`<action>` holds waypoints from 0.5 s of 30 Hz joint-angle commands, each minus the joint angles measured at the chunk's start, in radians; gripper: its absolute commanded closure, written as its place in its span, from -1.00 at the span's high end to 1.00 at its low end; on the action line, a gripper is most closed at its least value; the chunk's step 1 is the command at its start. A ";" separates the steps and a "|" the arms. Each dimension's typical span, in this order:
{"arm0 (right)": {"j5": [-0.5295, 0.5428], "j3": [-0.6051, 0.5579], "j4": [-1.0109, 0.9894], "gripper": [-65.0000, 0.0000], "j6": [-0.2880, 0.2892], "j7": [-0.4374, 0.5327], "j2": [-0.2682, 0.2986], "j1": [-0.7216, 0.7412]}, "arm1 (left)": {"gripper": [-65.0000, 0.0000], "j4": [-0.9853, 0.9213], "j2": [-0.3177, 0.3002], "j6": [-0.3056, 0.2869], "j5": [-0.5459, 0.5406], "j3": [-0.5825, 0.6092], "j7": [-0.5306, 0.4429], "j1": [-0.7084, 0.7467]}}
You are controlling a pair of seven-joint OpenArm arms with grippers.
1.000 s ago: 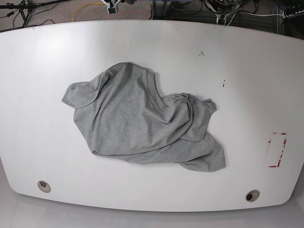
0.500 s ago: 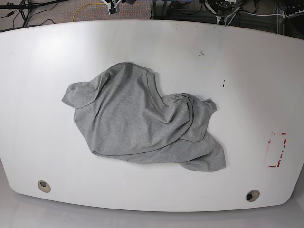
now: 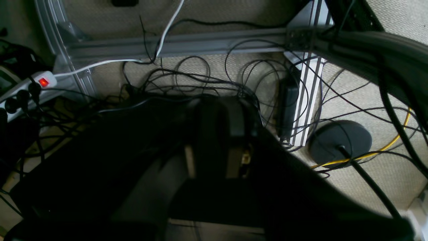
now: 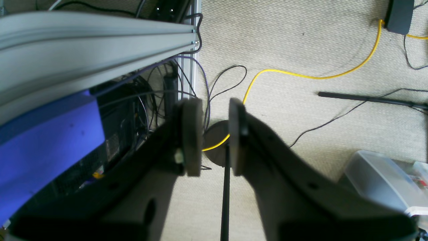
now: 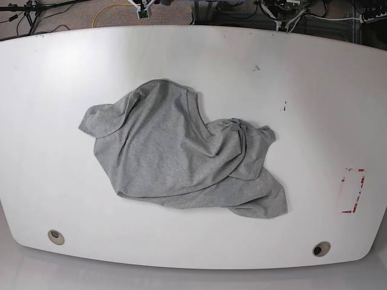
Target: Fold the T-shirt properly
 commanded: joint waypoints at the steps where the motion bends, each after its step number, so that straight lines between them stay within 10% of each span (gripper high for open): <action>1: 0.001 0.002 0.011 -0.61 0.002 0.011 0.001 -0.011 | -0.69 0.006 -0.007 0.006 -0.003 -0.003 -0.010 0.007; 15: 0.003 0.002 0.035 -0.63 0.002 0.014 0.000 -0.023 | -0.70 0.017 -0.012 0.008 -0.003 -0.006 -0.014 0.022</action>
